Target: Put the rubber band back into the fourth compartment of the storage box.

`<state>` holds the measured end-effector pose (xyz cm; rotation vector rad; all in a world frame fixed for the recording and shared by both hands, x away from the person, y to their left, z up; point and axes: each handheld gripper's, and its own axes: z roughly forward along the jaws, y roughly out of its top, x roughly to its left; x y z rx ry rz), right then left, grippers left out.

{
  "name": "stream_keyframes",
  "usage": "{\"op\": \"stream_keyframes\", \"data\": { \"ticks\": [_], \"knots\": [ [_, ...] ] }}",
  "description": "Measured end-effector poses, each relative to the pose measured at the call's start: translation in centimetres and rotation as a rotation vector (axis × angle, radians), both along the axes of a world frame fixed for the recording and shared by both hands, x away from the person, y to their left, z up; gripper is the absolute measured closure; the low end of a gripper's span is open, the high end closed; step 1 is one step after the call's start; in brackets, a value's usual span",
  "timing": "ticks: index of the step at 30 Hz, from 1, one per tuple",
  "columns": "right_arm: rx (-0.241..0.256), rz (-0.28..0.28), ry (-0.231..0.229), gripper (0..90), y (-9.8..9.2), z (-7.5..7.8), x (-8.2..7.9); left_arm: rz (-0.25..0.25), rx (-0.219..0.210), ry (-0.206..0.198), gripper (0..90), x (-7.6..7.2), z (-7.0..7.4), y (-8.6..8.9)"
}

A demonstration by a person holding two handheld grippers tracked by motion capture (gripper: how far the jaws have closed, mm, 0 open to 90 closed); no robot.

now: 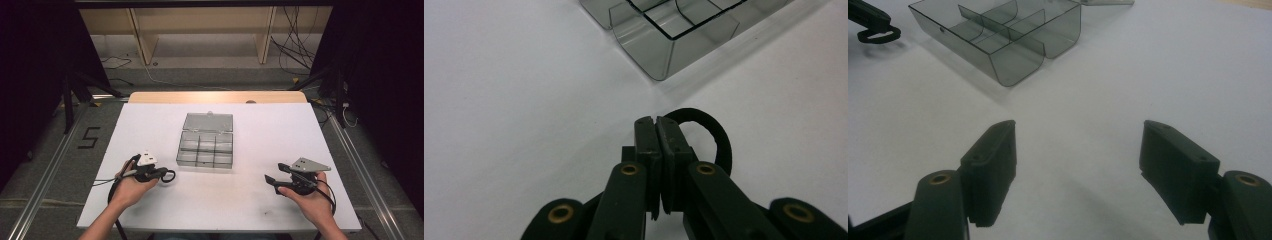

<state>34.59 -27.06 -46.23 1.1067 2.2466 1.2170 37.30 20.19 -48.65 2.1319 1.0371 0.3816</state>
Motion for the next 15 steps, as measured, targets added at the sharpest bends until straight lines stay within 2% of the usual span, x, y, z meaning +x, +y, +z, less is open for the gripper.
{"op": "stream_keyframes", "data": {
  "ticks": [8,15],
  "knots": [
    [-0.001,-0.002,0.003,32.0,0.0,-0.1,0.0,0.000,-0.017,-0.025,88.0,-0.1,0.6,-0.2],
    [0.002,-0.003,0.004,32.0,0.0,-0.1,0.0,-0.009,-0.015,-0.046,88.1,-0.1,1.4,-0.4]
  ]
}}
